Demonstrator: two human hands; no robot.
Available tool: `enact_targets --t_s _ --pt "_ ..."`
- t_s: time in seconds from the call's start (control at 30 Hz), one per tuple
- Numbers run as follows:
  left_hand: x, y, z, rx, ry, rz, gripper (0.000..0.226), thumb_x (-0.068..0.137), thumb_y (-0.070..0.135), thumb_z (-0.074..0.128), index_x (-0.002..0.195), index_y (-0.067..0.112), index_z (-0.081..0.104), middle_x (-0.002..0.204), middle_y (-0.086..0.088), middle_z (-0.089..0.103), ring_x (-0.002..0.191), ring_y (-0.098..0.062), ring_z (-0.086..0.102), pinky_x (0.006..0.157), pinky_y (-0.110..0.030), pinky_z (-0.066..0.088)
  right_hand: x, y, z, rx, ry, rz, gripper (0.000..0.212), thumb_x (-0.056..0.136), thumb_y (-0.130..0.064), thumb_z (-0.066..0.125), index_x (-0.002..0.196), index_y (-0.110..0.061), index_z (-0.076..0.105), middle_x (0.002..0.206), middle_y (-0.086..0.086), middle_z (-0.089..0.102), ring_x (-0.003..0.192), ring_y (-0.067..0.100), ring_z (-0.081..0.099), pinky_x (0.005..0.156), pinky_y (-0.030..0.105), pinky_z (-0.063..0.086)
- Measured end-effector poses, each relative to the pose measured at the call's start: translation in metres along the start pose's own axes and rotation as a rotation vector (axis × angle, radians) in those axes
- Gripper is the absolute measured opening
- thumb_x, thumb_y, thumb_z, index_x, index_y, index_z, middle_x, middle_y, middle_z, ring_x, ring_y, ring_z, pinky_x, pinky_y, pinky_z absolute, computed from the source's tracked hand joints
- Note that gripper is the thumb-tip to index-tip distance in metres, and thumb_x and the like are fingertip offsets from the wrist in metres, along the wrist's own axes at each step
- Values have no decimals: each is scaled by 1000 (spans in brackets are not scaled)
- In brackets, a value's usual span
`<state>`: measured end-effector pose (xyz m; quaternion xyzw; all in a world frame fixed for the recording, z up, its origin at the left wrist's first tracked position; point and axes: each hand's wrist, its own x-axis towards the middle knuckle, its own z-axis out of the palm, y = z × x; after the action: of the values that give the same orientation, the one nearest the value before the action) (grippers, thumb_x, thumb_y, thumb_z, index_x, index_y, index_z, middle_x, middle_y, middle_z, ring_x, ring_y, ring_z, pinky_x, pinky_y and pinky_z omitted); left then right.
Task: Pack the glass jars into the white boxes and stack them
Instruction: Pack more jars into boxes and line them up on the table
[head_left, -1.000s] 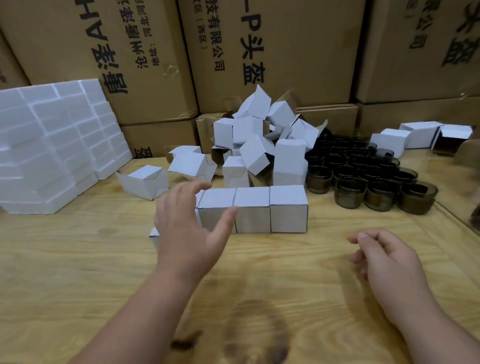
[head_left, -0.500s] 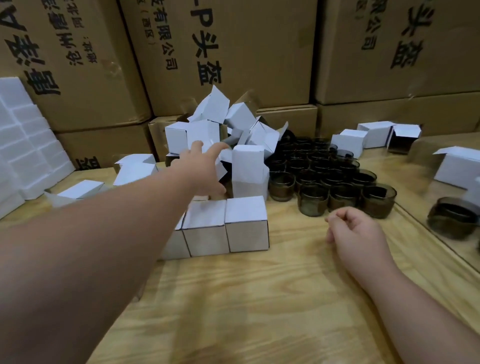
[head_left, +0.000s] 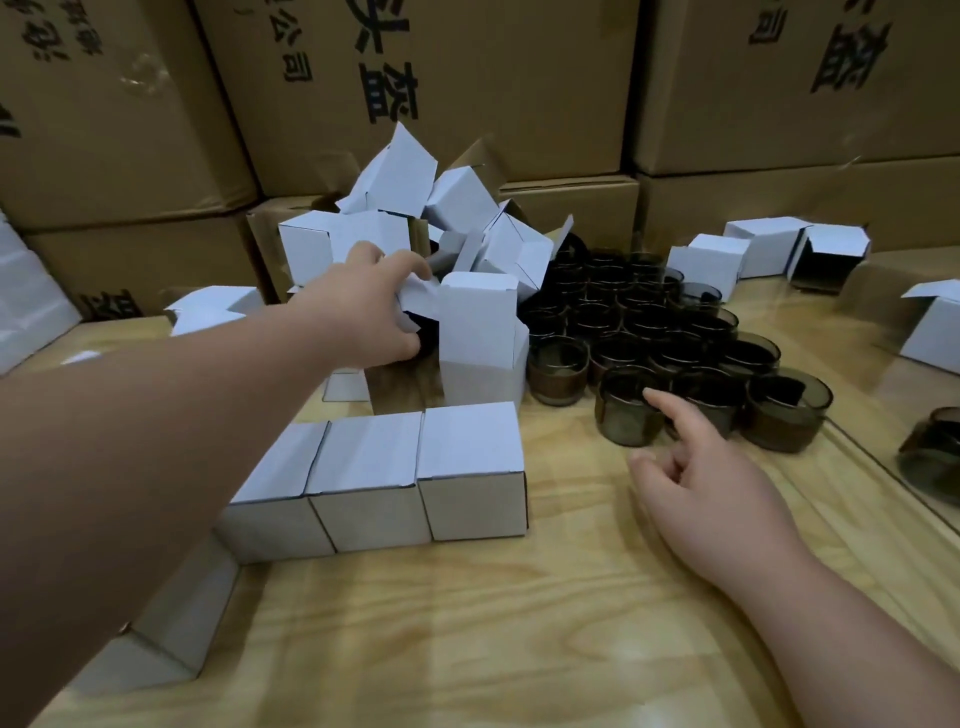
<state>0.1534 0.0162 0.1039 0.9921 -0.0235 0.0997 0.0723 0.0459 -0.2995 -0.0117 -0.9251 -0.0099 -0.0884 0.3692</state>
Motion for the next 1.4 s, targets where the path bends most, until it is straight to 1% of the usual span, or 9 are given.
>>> enact_targets --t_s 0.13,0.3,0.5,0.73,0.9,1.0,1.1,1.27,1.4 --pt "-11 -3 -18 34 148 36 64 75 39 75 128 52 40 134 4 40 101 -22 50 70 -32 44 1 0 3 -23 26 12 64 93 -42 56 148 -58 25 77 -23 62 58 7 58 51 30 39" --pt "-42 9 -67 -18 395 39 63 75 37 75 130 45 45 139 -1 39 122 -30 48 101 -47 45 3 1 4 -38 24 13 65 92 -42 56 147 -57 24 76 -28 62 57 6 59 49 29 38" --pt "-120 75 -87 -988 638 -27 46 75 40 76 109 49 47 128 0 53 110 -20 64 82 -38 62 1 3 3 18 86 -26 48 93 -39 61 135 -49 42 78 -24 63 60 3 59 52 30 42" --pt "-231 164 10 -1477 462 -293 64 56 61 79 110 61 45 112 7 70 96 -14 74 88 -45 62 -44 1 -13 668 232 -143 15 95 -45 51 102 -41 64 86 -9 70 76 10 66 66 37 55" --pt "-248 186 40 -1499 398 -339 77 55 58 80 117 64 34 107 3 69 90 -7 73 77 -29 59 -84 -1 -18 891 -20 -340 27 101 -29 50 116 -27 72 104 2 75 93 23 72 75 41 56" --pt "-251 188 47 -1485 329 -279 72 57 64 79 119 60 41 110 22 69 96 -1 71 72 -22 58 -93 -8 -17 878 -192 -355 72 90 -69 60 144 -22 52 136 5 64 121 30 64 95 53 54" --pt "-253 181 54 -1576 293 -285 66 63 72 70 120 43 53 113 15 70 100 -8 72 77 -34 61 -94 -13 -18 890 -221 -344 93 77 -84 61 148 -26 48 143 2 59 130 27 58 103 53 50" --pt "-258 159 68 -1454 223 -308 42 61 70 70 92 42 61 119 2 70 107 -17 71 77 -30 56 -89 -13 -24 985 -166 -239 47 81 -62 61 123 -41 69 128 -3 71 120 19 66 95 39 53" --pt "-257 149 72 -1347 145 -125 58 61 39 81 110 55 53 124 24 65 112 -5 67 81 -21 54 -84 -13 -27 969 -204 -151 26 85 -38 60 103 -32 78 95 -2 78 84 10 72 66 21 54"
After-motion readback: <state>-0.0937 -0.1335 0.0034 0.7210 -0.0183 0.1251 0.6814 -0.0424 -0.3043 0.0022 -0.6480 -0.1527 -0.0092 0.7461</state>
